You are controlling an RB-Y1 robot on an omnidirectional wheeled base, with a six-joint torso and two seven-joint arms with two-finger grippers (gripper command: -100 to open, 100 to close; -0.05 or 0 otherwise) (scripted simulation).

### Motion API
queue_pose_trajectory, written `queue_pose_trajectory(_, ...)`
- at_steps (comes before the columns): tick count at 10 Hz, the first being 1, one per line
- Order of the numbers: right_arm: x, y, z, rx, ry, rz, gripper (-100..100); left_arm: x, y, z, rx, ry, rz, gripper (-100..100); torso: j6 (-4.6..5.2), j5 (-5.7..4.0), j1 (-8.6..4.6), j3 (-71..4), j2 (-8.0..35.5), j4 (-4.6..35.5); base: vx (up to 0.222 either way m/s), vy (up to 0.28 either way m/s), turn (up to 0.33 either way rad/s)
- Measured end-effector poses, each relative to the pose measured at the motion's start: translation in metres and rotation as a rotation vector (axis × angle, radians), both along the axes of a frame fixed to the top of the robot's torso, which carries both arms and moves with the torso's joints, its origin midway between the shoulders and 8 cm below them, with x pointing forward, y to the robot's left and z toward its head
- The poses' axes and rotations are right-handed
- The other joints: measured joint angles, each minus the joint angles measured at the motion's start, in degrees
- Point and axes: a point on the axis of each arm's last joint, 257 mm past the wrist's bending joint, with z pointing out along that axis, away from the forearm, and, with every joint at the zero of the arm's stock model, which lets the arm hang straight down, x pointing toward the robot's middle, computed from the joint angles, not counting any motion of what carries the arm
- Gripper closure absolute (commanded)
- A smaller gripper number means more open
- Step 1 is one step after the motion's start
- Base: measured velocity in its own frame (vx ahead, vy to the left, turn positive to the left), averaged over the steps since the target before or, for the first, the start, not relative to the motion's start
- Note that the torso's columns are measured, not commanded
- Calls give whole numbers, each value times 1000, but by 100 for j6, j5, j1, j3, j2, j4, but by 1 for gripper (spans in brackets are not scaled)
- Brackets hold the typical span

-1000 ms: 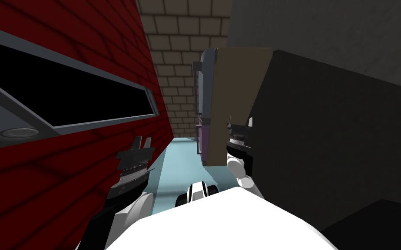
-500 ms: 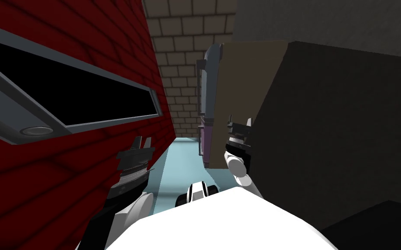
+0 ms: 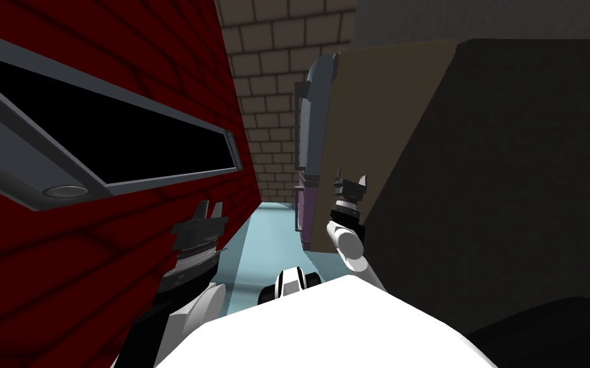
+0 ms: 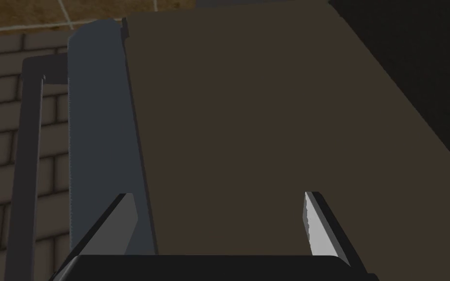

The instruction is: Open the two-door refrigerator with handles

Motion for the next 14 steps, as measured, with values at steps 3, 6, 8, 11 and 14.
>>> queue_pose_trajectory(3,10,-2,-6,80,-3,74,-100,0,0,0,0,0,0,0,-1,1,3,9,14,4,51,-2,77)
queue_pose_trajectory(6,20,-3,-13,170,-7,154,-100,0,0,0,0,0,0,0,2,1,1,2,5,1,62,1,64)
queue_pose_trajectory(8,27,-1,-17,215,-4,197,-100,0,0,0,0,0,0,0,-1,0,0,4,6,2,76,-6,103)
queue_pose_trajectory(11,40,-1,-25,300,0,270,-100,0,0,0,0,0,0,0,3,1,2,5,10,2,64,-5,62)
queue_pose_trajectory(14,50,3,-33,370,12,331,-100,0,0,0,0,0,0,0,1,0,1,5,9,2,60,-11,114)
